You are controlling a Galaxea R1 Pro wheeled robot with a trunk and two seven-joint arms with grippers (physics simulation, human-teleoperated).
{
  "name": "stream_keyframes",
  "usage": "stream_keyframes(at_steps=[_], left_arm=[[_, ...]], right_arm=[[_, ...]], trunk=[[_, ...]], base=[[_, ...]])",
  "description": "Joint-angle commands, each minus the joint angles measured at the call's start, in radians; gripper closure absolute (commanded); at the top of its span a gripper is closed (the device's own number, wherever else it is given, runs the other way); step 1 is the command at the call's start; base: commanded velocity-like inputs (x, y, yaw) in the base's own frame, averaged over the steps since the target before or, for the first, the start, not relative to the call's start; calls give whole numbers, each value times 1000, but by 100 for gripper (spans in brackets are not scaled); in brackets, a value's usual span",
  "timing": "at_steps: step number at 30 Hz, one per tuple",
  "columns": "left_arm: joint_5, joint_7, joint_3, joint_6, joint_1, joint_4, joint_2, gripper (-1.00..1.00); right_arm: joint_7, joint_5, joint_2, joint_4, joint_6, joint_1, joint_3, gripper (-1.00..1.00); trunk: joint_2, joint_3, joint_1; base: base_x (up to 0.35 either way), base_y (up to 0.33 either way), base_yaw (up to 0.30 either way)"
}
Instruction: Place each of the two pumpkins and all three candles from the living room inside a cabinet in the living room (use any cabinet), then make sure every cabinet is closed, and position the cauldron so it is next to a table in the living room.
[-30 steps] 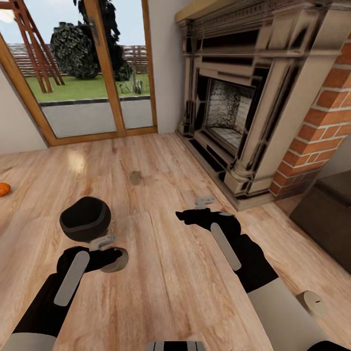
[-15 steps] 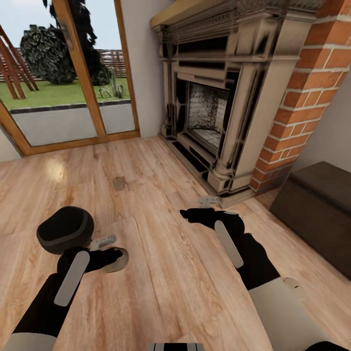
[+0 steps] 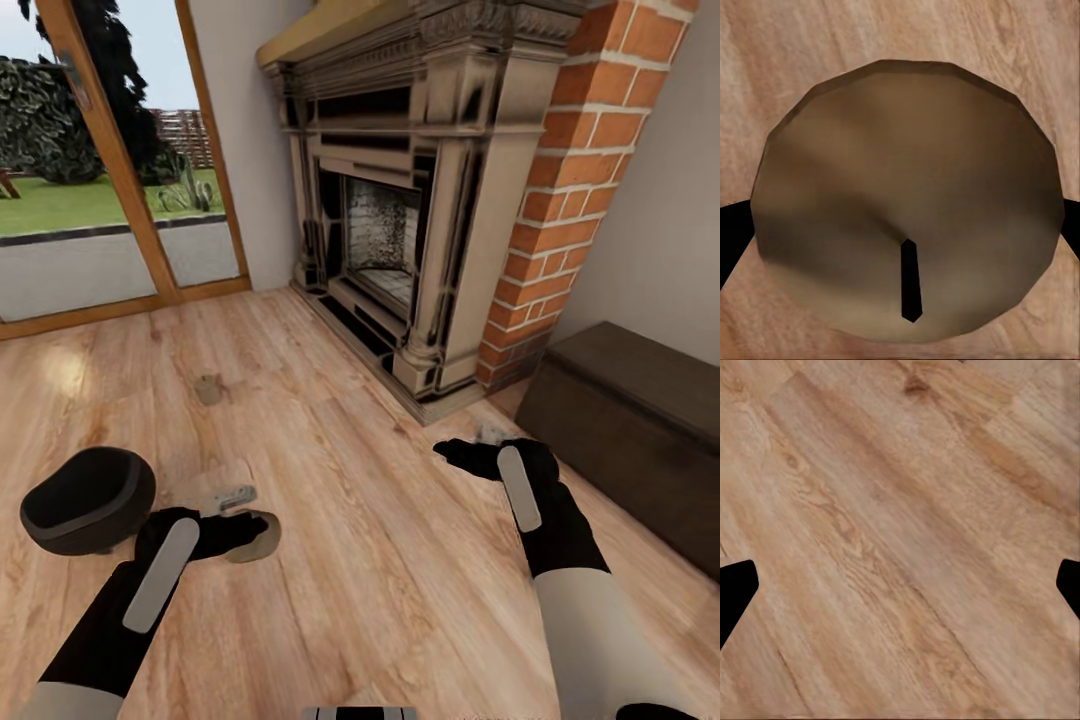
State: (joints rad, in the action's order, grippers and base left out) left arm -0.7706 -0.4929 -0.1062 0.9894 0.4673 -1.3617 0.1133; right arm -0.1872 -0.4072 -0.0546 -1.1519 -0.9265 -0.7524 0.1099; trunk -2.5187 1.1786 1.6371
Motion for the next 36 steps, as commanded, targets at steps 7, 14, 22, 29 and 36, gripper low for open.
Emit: stream_keyframes(at_steps=[7,14,22,29,36], left_arm=[[-52,-9,-69,3,1,-2,1,100],[-81,-9,-75,3,1,-1,2,100],[-83,-9,-75,3,1,-2,2,100],[-84,-9,-76,3,1,-2,2,100],[-84,-9,-76,3,1,-2,2,100]], right_arm=[[-233,-13,0,-7,-36,-1,27,-100],[-289,-13,3,-65,-37,-1,27,-100],[-291,-14,5,-97,-50,-1,27,-100],[-291,-15,7,-88,-54,-1,35,-100],[-290,-16,8,-82,-53,-1,57,-100]], trunk=[[0,-7,0],[0,-11,0],[0,-10,0],[0,-7,0],[0,-3,0]], base=[[0,0,-227],[0,0,-266],[0,57,-285],[22,76,-278],[147,75,-270]])
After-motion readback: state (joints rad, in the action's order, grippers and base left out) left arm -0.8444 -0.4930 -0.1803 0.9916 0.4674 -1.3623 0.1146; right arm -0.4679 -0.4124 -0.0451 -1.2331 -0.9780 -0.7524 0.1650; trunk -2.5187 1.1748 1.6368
